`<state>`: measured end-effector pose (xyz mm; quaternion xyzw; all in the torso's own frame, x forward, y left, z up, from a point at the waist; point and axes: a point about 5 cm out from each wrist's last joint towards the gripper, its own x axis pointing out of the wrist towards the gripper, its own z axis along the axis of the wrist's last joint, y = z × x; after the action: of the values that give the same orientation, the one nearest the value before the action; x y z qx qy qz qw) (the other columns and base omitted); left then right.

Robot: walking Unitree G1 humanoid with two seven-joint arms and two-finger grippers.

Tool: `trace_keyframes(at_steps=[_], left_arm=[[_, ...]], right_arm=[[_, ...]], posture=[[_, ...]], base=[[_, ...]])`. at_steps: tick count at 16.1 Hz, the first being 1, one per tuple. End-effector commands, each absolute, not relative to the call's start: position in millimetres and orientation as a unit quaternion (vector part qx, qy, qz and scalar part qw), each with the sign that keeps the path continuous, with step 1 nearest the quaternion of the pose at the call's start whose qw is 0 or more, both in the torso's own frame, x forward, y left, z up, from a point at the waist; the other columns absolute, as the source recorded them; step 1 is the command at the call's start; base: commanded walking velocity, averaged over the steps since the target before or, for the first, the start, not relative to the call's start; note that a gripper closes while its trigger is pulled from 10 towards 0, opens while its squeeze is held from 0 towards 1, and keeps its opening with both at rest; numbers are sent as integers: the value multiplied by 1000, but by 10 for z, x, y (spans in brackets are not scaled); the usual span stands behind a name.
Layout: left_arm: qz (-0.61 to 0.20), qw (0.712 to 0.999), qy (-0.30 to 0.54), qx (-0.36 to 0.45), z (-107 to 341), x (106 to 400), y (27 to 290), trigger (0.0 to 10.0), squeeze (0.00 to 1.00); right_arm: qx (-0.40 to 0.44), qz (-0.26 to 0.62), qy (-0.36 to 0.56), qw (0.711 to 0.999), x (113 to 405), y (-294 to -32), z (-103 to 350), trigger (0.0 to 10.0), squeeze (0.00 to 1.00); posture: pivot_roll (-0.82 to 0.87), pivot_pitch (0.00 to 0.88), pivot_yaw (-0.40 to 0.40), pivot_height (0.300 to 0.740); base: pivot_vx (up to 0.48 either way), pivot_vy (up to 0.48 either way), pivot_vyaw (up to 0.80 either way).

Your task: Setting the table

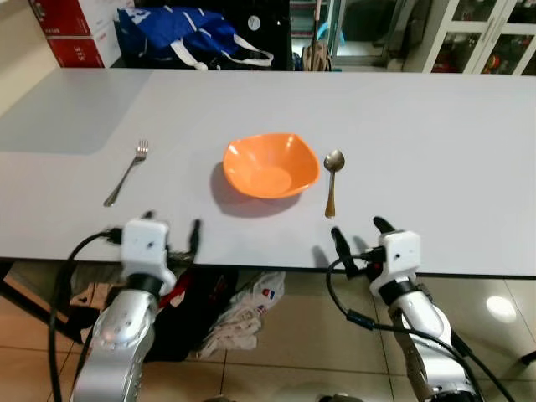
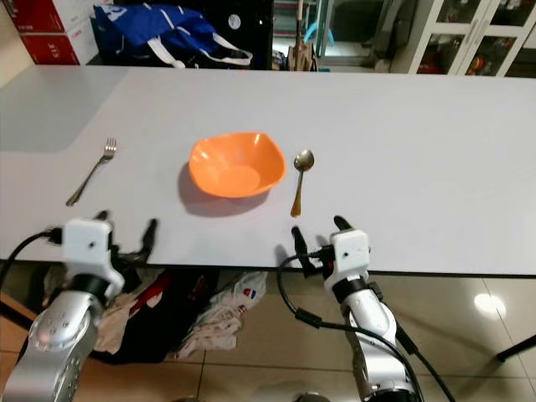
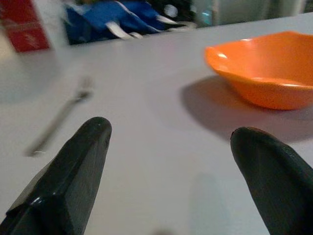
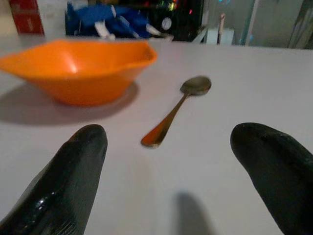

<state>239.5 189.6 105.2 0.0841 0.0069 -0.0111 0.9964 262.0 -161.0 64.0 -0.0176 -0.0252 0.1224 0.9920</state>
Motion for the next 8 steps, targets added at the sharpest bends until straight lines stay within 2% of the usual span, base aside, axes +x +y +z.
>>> trace_keyframes(at_steps=[1, 3, 4, 5, 8], left_arm=[[6, 995, -9, 95, 1077, 2395, 1942, 10000, 0], [-2, 994, -17, 109, 1064, 2411, 1934, 10000, 0], [-6, 995, -12, 104, 1041, 2421, 1921, 10000, 0], [-41, 995, -9, 92, 1010, 2453, 1798, 10000, 0], [-52, 997, 9, 60, 967, 2469, 1741, 10000, 0]], right_arm=[[-5, 107, -37, 994, 2648, -1669, 678, 10000, 0], [-2, 108, -34, 994, 2664, -1685, 673, 10000, 0], [-3, 108, -34, 994, 2665, -1687, 669, 10000, 0], [-4, 108, -31, 994, 2660, -1680, 646, 10000, 0], [-4, 108, -27, 994, 2666, -1674, 638, 10000, 0]], posture=[[-80, 0, 40, 736], [-87, 0, 44, 736], [-87, 0, 45, 736], [-89, 0, 52, 736], [-87, 0, 51, 736]], base=[[0, 0, 0], [0, 0, 0], [0, 0, 0], [0, 0, 0], [0, 0, 0]])
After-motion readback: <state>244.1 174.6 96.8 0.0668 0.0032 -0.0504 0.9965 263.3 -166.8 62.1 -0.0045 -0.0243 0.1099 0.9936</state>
